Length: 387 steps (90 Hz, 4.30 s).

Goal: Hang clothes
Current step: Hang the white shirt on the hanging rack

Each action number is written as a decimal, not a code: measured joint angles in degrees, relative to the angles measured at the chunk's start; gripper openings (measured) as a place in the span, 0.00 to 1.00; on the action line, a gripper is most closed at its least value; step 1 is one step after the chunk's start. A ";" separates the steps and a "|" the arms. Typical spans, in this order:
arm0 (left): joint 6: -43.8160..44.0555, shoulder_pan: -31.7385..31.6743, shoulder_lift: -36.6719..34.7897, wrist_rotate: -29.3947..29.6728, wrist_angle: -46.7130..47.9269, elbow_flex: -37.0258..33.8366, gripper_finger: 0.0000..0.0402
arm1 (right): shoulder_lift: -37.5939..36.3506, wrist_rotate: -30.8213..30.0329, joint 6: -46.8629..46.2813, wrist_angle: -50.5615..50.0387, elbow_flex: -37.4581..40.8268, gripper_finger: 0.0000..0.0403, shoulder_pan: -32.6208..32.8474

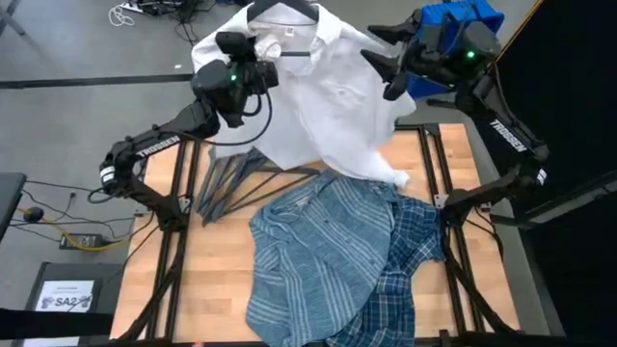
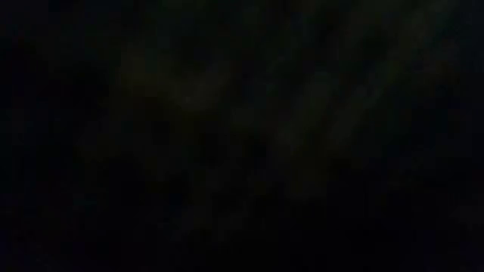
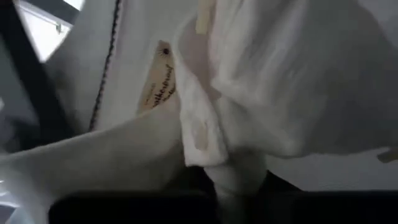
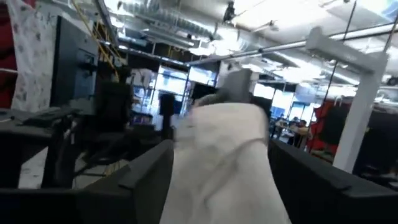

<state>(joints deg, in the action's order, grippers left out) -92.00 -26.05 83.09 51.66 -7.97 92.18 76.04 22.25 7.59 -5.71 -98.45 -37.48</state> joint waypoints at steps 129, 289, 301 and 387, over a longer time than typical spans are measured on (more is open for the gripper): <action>67.41 30.59 0.04 -8.43 54.52 -6.09 0.00 | 1.58 12.52 -0.09 -41.60 4.20 0.40 -2.15; 132.73 32.44 -1.81 -86.85 3.12 -51.85 0.62 | 1.67 20.18 -27.09 4.85 58.01 0.48 11.13; 132.87 30.26 -4.06 -88.39 0.98 -51.83 0.62 | 1.67 20.18 -26.86 5.02 58.01 0.47 11.13; 103.66 26.17 13.63 -63.01 26.31 -36.18 0.56 | 1.65 17.73 -25.39 6.31 57.99 0.48 11.16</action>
<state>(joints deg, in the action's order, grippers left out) 11.65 0.12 96.72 -11.35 18.34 56.01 77.69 39.99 -17.80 0.60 -40.47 -26.32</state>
